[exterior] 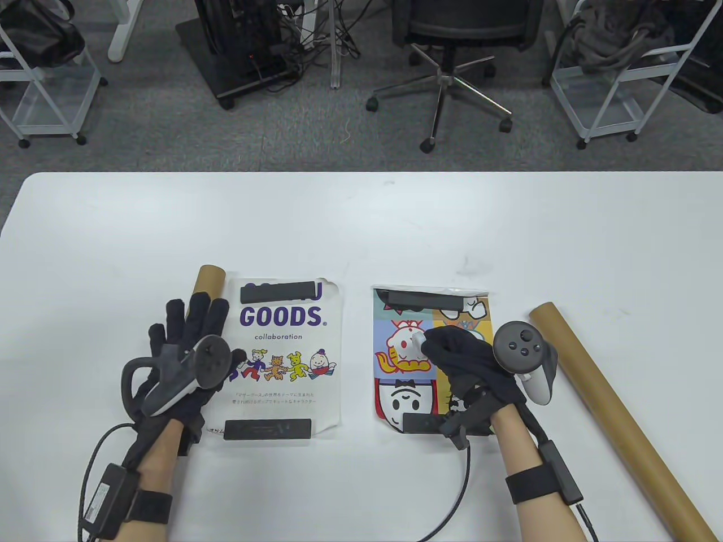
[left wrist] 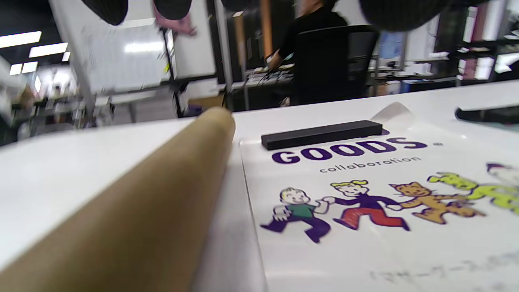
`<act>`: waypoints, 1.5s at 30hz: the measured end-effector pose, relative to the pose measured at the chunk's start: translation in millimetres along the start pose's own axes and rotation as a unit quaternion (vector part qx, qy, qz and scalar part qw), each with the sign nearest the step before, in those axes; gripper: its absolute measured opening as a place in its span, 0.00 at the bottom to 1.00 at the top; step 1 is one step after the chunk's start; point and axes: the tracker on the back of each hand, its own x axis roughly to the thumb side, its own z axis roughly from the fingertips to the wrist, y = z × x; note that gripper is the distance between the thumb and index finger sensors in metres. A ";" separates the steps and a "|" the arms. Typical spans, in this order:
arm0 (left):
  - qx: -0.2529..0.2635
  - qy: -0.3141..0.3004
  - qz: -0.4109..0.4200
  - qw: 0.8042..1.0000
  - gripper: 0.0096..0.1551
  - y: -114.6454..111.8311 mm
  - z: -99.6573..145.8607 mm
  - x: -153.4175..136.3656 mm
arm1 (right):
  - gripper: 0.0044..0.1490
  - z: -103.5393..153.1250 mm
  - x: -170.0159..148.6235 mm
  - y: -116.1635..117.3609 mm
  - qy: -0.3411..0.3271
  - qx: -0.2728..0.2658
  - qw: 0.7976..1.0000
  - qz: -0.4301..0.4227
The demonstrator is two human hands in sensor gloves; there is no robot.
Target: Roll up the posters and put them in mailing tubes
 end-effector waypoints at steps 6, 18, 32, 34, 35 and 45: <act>0.000 -0.026 -0.011 1.000 0.52 4.5 2.8 17.7 | 0.24 0.4 -0.4 0.6 0.000 0.002 1.000 0.005; -0.014 -0.018 0.008 1.000 0.52 5.7 2.6 11.8 | 0.24 2.1 5.1 -5.0 0.042 -0.026 0.997 0.064; -0.047 -0.004 0.056 0.997 0.52 9.5 3.3 -2.1 | 0.24 15.6 15.8 -26.9 0.163 -0.094 0.917 0.351; -0.047 -0.001 0.062 0.997 0.51 9.9 3.1 -4.4 | 0.23 15.6 13.0 -26.5 0.180 -0.085 0.889 0.412; -0.047 0.000 0.064 0.997 0.51 10.0 3.2 -5.4 | 0.23 15.5 10.4 -26.1 0.188 -0.077 0.870 0.449; -0.057 0.004 0.068 0.996 0.51 11.5 3.4 -6.8 | 0.23 24.4 -26.6 -25.8 0.236 -0.020 0.778 0.582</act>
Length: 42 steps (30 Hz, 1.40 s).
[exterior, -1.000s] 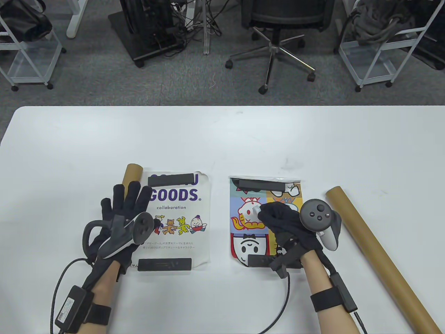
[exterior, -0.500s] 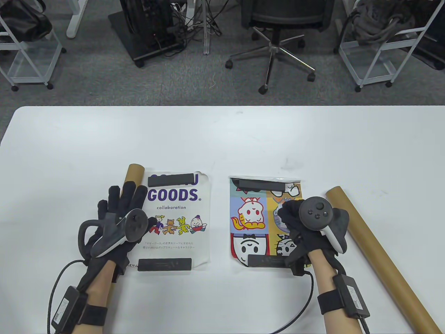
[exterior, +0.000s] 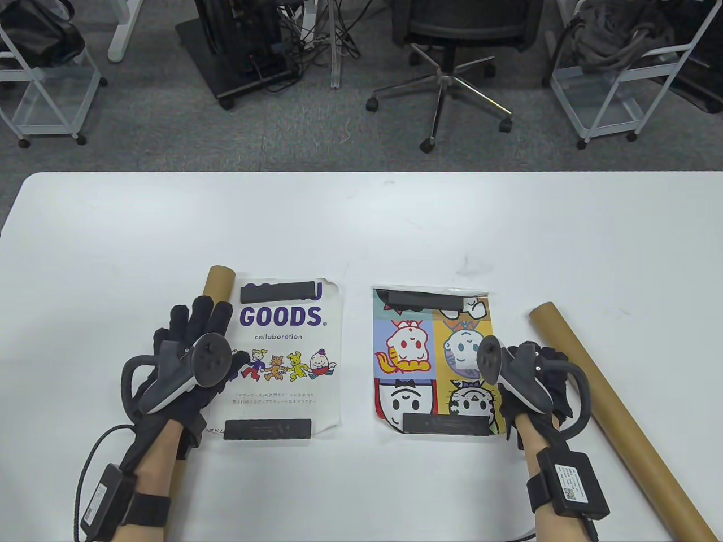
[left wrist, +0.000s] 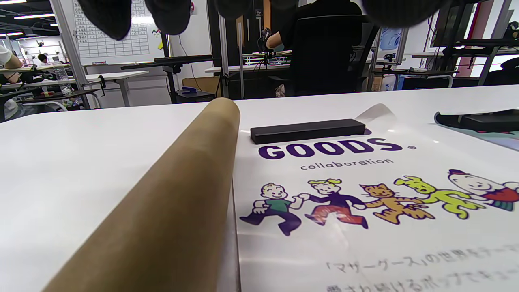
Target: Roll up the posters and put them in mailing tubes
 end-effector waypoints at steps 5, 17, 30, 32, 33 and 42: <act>-0.005 0.000 0.002 1.000 0.51 -0.1 -0.4 -0.8 | 0.23 -0.9 -1.2 12.1 -0.007 0.014 1.000 0.022; -0.021 -0.006 0.047 0.999 0.52 -1.5 -2.1 -7.5 | 0.23 -1.9 7.1 23.9 -0.019 0.020 0.998 0.051; -0.027 -0.003 0.049 0.998 0.52 -3.0 -3.4 -8.3 | 0.32 2.3 -24.7 -18.5 -0.037 0.013 0.986 -0.163; -0.025 -0.003 0.048 0.999 0.52 -3.4 -3.6 -7.8 | 0.35 1.9 -26.3 -23.9 -0.077 0.024 0.968 -0.237; -0.024 -0.003 0.048 0.999 0.52 -3.7 -3.7 -7.8 | 0.37 2.4 -26.0 -25.8 -0.089 0.021 0.958 -0.271; -0.032 -0.003 0.041 0.999 0.52 -5.6 -4.2 -4.2 | 0.38 -3.1 -16.6 -17.4 -0.176 -0.055 0.905 -0.383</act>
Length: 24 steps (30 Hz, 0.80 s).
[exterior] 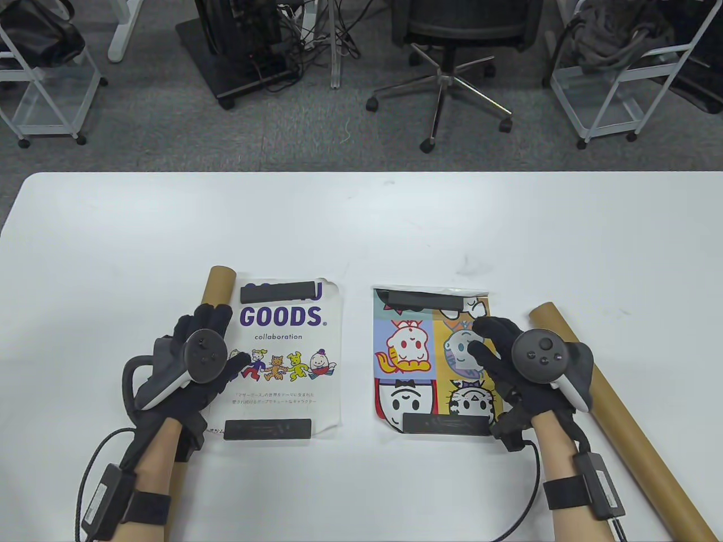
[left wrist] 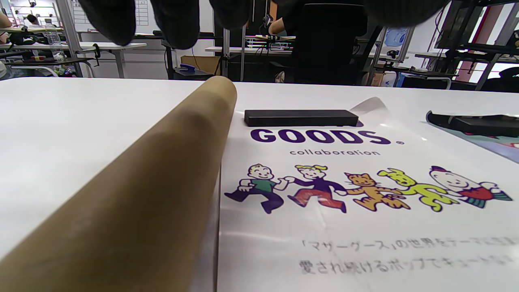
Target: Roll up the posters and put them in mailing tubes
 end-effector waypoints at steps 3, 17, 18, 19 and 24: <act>0.001 -0.004 -0.013 1.000 0.52 -0.3 -0.5 5.1 | 0.37 0.4 -1.5 5.4 0.002 0.008 1.000 0.027; -0.008 -0.021 0.009 1.000 0.52 7.1 6.9 18.6 | 0.36 5.6 -12.6 3.6 0.011 0.024 1.000 0.011; -0.009 -0.016 0.006 1.000 0.51 8.9 5.3 19.3 | 0.36 6.1 -12.7 2.7 0.011 0.026 1.000 0.011; -0.009 -0.011 0.001 1.000 0.50 12.0 2.2 20.1 | 0.36 6.4 -13.2 1.5 0.011 0.024 1.000 0.007; -0.026 0.006 0.001 1.000 0.51 37.2 -15.6 27.2 | 0.36 5.8 -13.6 1.0 0.008 0.021 1.000 -0.005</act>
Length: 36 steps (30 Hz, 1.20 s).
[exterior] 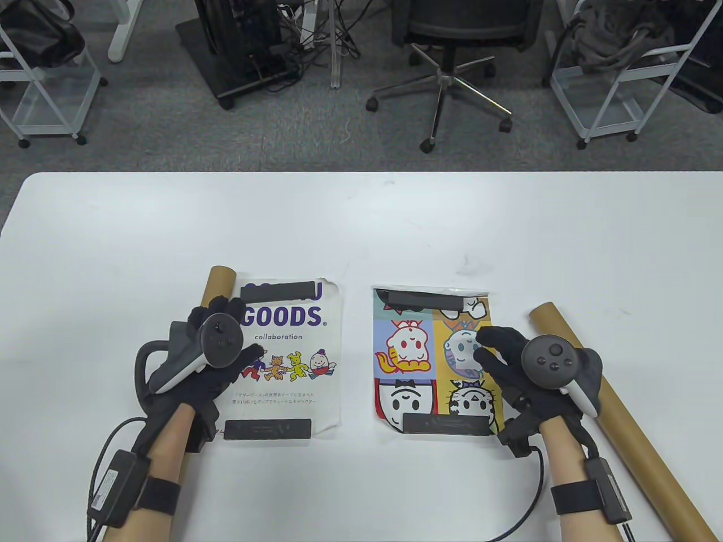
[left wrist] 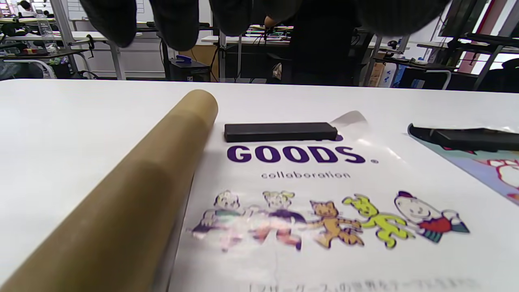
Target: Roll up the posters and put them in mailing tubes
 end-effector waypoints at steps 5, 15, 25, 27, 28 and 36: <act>-0.005 0.036 -0.001 0.999 0.45 21.7 -26.9 9.4 | 0.36 -1.3 2.3 -1.0 -0.005 0.001 1.000 -0.001; -0.032 0.051 -0.041 0.997 0.46 14.7 -94.5 42.0 | 0.37 -2.5 0.9 -1.9 -0.009 0.003 1.000 -0.003; -0.095 0.070 -0.082 0.990 0.42 -30.3 -153.5 62.6 | 0.37 -5.0 -0.5 -3.4 -0.006 0.005 1.000 -0.005; -0.104 0.074 -0.085 0.988 0.39 -38.0 -159.7 61.3 | 0.37 -6.2 -0.4 -2.6 -0.007 0.007 1.000 -0.008; -0.102 0.073 -0.086 0.988 0.38 -42.1 -161.9 60.3 | 0.37 -6.6 -0.4 -2.1 -0.007 0.008 1.000 -0.008; -0.019 0.040 -0.162 0.986 0.37 -53.7 -165.5 65.7 | 0.37 -6.8 0.2 -1.3 -0.007 0.010 1.000 -0.003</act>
